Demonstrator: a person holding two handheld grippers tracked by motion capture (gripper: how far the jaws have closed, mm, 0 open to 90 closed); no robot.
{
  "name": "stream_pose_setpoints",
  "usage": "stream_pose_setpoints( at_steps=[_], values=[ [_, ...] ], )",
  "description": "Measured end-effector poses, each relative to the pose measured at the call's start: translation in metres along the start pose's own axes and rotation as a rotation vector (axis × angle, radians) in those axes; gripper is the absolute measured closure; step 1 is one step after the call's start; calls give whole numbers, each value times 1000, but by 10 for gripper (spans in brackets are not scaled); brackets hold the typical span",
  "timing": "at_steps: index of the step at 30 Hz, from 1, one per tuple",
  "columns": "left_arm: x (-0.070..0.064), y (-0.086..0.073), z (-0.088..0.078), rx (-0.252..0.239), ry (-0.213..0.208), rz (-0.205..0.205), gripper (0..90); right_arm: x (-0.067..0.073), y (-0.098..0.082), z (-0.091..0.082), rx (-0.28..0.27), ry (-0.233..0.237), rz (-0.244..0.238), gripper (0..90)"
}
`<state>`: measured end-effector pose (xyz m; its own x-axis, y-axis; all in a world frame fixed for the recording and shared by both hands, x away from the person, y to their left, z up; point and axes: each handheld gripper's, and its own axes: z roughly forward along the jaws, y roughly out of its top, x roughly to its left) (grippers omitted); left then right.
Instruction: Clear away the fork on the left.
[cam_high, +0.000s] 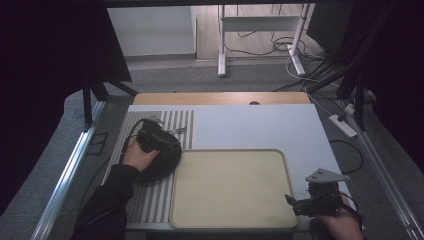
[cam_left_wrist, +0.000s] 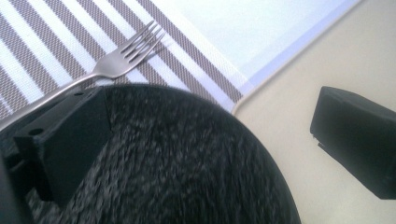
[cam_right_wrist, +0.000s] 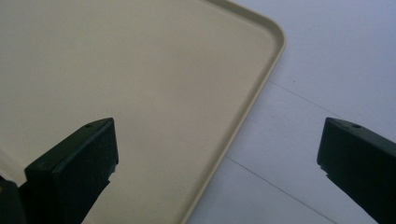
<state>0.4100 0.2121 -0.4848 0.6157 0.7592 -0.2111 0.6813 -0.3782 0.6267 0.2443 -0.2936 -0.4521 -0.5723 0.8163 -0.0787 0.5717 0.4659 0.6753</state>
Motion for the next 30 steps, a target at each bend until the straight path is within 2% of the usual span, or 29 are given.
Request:
stream_pose_setpoints(
  at_steps=[9, 14, 16, 19, 21, 22, 23, 24, 25, 28, 29, 30],
  values=[
    [7, 16, 16, 20, -4, 29, 6, 0, 0, 0, 2, 3, -3, 0],
    [11, 22, 22, 30, 16, 32, 33, 0, 0, 0, 2, 4, -4, 0],
    [15, 25, 25, 35, 35, 24, 88, 0, 0, 0, 2, 5, -5, 0],
    [17, 27, 26, 42, 46, 21, 236, 0, 0, 0, 2, 5, -6, 0],
    [20, 29, 28, 53, 37, 23, 373, 0, 0, 0, 3, 6, -5, 0],
    [21, 29, 29, 58, 45, 21, 373, 0, 0, 0, 3, 6, -6, 0],
    [22, 30, 31, 65, 41, 15, 426, 0, 0, 1, 3, 6, -6, 0],
    [24, 31, 32, 72, 29, 6, 511, 0, 0, 1, 3, 6, -7, 0],
    [25, 33, 36, 94, 27, 14, 672, 0, 0, 1, 3, 6, -8, 0],
    [24, 34, 40, 122, 17, 27, 876, 0, 0, 1, 4, 7, -8, 0],
    [22, 36, 46, 158, 26, 68, 893, 0, 0, 1, 3, 8, -7, 0],
    [22, 36, 46, 158, 26, 68, 894, 0, 0, 1, 3, 8, -7, 0]
  ],
)
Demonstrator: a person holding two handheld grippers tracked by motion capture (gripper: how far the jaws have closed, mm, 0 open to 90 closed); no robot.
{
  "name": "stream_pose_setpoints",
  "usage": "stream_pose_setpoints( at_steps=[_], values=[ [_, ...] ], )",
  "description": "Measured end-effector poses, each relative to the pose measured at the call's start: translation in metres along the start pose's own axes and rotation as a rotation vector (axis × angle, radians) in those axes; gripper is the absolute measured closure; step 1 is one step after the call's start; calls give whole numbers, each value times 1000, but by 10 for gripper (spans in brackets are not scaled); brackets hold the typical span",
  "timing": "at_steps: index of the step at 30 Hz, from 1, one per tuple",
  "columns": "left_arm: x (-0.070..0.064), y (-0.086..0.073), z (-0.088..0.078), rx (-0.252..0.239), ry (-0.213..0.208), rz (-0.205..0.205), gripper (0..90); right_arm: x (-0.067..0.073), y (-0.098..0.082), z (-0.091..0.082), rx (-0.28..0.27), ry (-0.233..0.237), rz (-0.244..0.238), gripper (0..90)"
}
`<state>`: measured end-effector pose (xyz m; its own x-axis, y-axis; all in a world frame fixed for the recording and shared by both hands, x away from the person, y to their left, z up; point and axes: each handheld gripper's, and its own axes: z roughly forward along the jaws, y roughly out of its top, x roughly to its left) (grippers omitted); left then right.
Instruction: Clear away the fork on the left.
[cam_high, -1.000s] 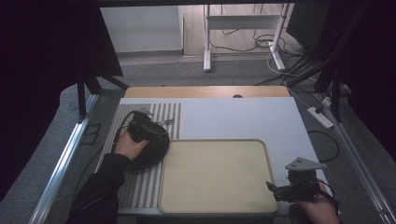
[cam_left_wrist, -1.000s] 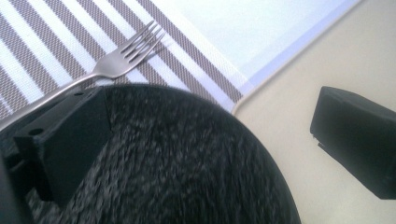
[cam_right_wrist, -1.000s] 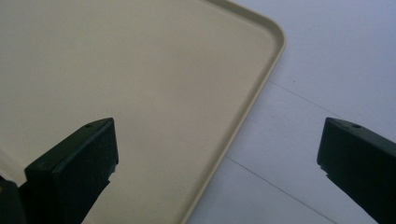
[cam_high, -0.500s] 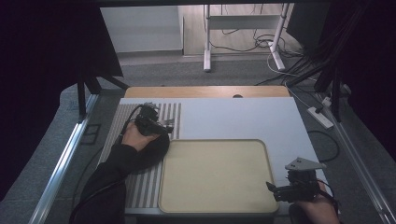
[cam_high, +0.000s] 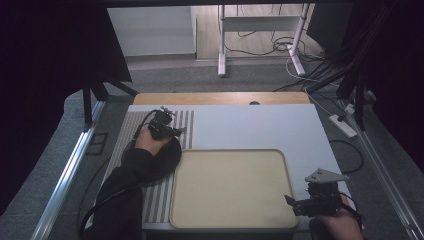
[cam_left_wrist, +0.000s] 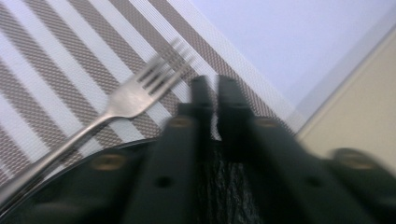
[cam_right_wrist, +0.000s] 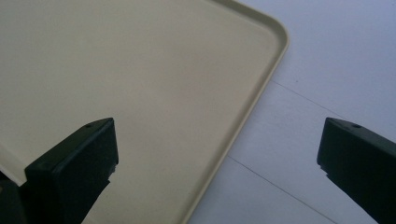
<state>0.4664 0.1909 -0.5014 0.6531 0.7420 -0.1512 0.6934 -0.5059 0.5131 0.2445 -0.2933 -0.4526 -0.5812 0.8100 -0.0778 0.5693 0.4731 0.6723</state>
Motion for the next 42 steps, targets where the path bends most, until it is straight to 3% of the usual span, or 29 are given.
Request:
stream_pose_setpoints(
  at_steps=[1, 6, 8, 10, 12, 16, 21, 26, 31, 33, 34, 36, 37, 38, 39, 40, 42],
  values=[
    [-1, 3, 6, 25, -11, 10, 894, 0, 0, 0, 0, 1, 0, 0],
    [0, 10, 17, 53, -7, 18, 895, 0, 0, 0, 2, 3, -1, 0],
    [0, 15, 26, 82, 25, 30, 895, 0, 0, 0, 2, 4, -2, 0],
    [1, 16, 28, 88, 31, 29, 895, 0, 0, 0, 2, 5, -3, 0],
    [5, 20, 31, 69, 29, 5, 895, 0, 0, 0, 2, 7, -3, 0],
    [11, 23, 33, 64, 29, -7, 895, 0, 0, 0, 4, 9, -4, 0],
    [20, 32, 36, 64, 66, -21, 895, 0, 0, 0, 5, 12, -7, 0],
    [32, 36, 39, 42, 45, -54, 895, 0, 0, 0, 5, 16, -17, 0],
    [34, 34, 38, 29, 28, -66, 894, 1, 0, 0, 9, 14, -24, 0],
    [36, 33, 33, -5, -12, -78, 847, 1, 0, 0, 5, 15, -23, 0],
    [39, 32, 25, -51, -41, -82, 773, 1, 0, 0, 5, 15, -25, 0],
    [40, 32, 21, -56, -36, -84, 649, 1, 0, 0, 6, 14, -27, 0],
    [42, 32, 18, -57, -40, -84, 649, 1, 0, 0, 6, 14, -27, 0],
    [43, 32, 15, -58, -39, -82, 512, 2, 0, 1, 7, 13, -32, 0],
    [45, 31, 12, -60, -23, -76, 512, 2, 0, 1, 7, 13, -32, 0],
    [51, 29, 7, -67, -11, -64, 368, 2, 0, 0, 7, 13, -34, 0],
    [56, 26, 3, -69, 7, -58, 280, 2, 0, 0, 9, 11, -36, 0]
  ],
)
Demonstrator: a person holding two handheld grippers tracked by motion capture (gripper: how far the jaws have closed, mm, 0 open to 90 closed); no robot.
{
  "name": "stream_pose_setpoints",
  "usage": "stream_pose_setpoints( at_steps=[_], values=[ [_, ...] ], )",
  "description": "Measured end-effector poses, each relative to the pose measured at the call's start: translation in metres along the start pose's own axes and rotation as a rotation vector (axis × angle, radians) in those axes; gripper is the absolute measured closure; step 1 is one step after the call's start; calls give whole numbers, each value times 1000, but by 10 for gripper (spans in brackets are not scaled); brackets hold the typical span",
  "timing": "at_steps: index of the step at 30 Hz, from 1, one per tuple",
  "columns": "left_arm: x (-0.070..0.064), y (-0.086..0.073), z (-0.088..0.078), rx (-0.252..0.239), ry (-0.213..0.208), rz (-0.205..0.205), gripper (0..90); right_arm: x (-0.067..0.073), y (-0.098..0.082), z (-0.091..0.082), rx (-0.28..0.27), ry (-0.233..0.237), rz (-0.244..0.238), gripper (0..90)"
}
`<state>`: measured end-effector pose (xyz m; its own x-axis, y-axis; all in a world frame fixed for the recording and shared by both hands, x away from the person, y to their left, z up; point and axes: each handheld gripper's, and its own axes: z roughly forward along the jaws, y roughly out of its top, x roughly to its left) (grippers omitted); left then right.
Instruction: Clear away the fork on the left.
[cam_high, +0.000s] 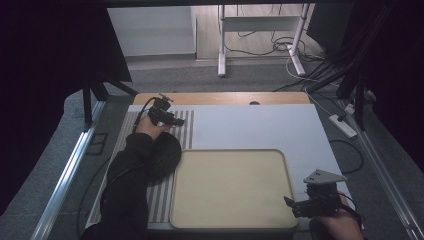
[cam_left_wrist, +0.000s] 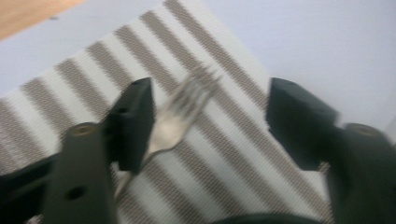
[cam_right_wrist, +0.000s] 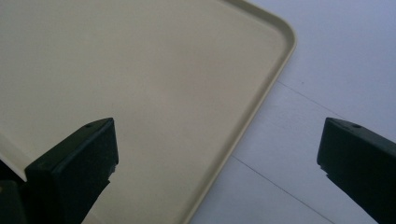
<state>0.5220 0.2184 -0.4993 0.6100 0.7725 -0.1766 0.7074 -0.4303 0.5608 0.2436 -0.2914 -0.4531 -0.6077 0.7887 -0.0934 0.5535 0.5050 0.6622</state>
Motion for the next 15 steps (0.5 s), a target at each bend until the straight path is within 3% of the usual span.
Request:
stream_pose_setpoints(
  at_steps=[3, 7, 15],
  values=[
    [7, -2, -3, 12, -5, -14, 133, 0, 0, 0, 1, 0, -1, 0],
    [16, -7, -7, 55, 44, -14, 18, 0, 0, 0, 1, 1, -1, 0],
    [26, -14, 3, 139, 89, -14, 2, 0, 0, 0, 3, 2, -3, 0]
  ],
)
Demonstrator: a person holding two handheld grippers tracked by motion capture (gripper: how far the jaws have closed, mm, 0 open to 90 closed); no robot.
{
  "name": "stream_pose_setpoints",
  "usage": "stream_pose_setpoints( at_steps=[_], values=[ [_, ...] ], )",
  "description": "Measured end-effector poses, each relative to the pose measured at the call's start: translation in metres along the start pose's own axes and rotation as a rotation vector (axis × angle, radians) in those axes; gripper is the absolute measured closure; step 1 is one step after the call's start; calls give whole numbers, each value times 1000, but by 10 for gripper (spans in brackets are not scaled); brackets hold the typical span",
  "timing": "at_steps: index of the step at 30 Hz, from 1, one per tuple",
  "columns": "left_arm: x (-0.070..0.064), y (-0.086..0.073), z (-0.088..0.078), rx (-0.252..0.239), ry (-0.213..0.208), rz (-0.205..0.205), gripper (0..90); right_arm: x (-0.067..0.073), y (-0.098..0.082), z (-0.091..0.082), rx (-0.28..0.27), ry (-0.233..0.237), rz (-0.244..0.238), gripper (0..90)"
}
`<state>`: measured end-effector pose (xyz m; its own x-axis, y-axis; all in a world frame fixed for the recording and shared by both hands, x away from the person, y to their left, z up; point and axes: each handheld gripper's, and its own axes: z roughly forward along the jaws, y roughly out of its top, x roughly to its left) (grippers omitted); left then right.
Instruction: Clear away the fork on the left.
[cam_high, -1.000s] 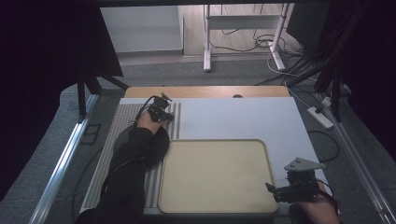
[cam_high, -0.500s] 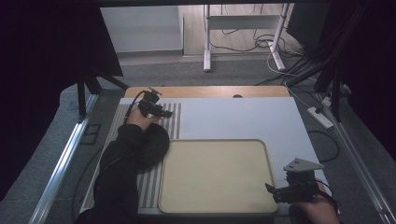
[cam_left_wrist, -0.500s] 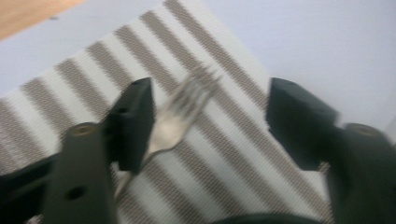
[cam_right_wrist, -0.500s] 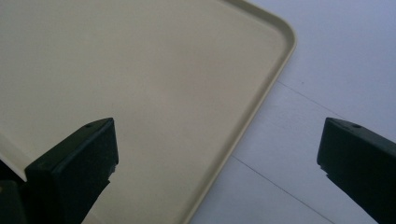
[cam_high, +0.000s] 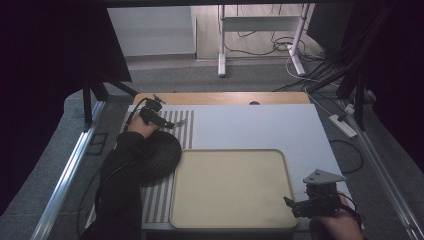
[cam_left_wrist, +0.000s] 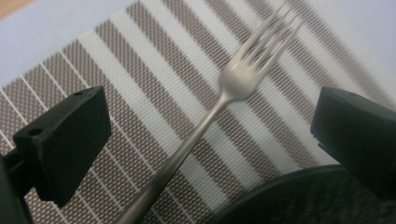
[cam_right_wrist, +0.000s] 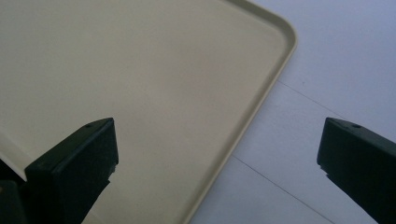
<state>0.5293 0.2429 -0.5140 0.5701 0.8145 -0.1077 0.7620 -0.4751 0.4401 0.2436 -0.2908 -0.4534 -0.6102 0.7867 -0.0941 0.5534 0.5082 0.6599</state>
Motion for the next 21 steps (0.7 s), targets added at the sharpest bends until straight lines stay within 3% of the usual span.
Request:
stream_pose_setpoints(
  at_steps=[6, 11, 12, 15, 17, 21],
  values=[
    [5, -5, 15, 61, 44, -7, 10, 0, 0, 0, 0, 2, 1, 0],
    [6, -7, 15, 54, 54, 7, 33, 0, 0, 0, 0, 1, 2, 0],
    [5, -7, 14, 47, 48, 32, 48, -1, 0, 0, 0, 1, 3, 0],
    [5, -7, 12, 44, 42, 53, 103, 0, 0, 0, 1, 0, 1, 0],
    [5, -7, 7, 27, 30, 90, 243, 0, 0, 0, 2, 1, 0, 0],
    [7, -10, 2, 15, 24, 113, 488, 0, 0, 0, 6, 1, -1, 0]
  ],
)
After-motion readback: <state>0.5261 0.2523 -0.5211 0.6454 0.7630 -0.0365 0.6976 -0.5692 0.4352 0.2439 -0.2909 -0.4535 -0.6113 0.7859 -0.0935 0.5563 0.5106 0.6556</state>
